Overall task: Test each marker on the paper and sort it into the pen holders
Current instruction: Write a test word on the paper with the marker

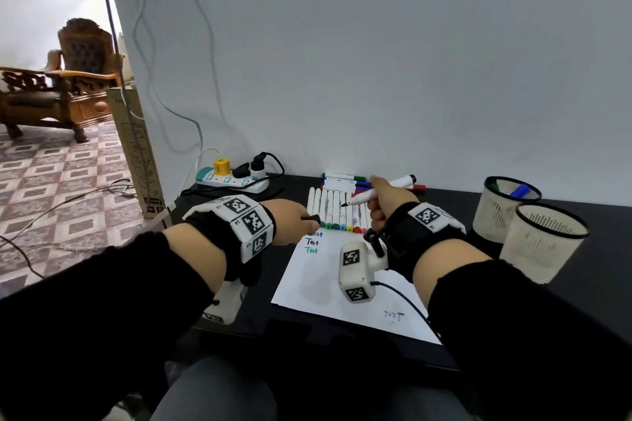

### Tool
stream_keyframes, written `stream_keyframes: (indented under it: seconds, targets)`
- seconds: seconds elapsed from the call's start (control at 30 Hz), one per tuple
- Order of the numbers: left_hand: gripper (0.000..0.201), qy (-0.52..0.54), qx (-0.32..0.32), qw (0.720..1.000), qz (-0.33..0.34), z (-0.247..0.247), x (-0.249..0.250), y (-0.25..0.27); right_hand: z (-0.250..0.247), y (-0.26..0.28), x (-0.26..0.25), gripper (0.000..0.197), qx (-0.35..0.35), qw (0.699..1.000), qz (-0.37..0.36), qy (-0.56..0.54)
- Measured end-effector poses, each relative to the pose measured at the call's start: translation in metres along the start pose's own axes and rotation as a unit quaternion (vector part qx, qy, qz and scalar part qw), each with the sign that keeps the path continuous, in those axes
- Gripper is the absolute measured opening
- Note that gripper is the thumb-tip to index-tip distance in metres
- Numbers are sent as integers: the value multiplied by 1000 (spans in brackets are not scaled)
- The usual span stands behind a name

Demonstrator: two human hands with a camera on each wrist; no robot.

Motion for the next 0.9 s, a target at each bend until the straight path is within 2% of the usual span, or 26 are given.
stream_keyframes:
  seconds: [0.2,0.37,0.63,0.9]
  targets:
    - [28,33,6,999,-13,11,-22,-14,18,-11,46,37,-14,999,35,-32]
    - [26,102,30,994,-16,17,-43,-30,34,-21,68,22,-18,998,45,-42]
    - [21,169,49,984,-21,25,-63,-57,52,-34,87,22,-13,998,61,7]
    - [22,161,51,986,-13,33,-65,-71,48,-41,98,30,-27,994,61,91]
Point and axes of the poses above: each hand's wrist, its own y-axis away from the middle knuckle, its own z-axis out of the palm, x = y × z, the point moved 9 cm from there along -y, towards the middle knuckle, and after that the axes turned 10 degrees about -x, right-handed, at the moved point
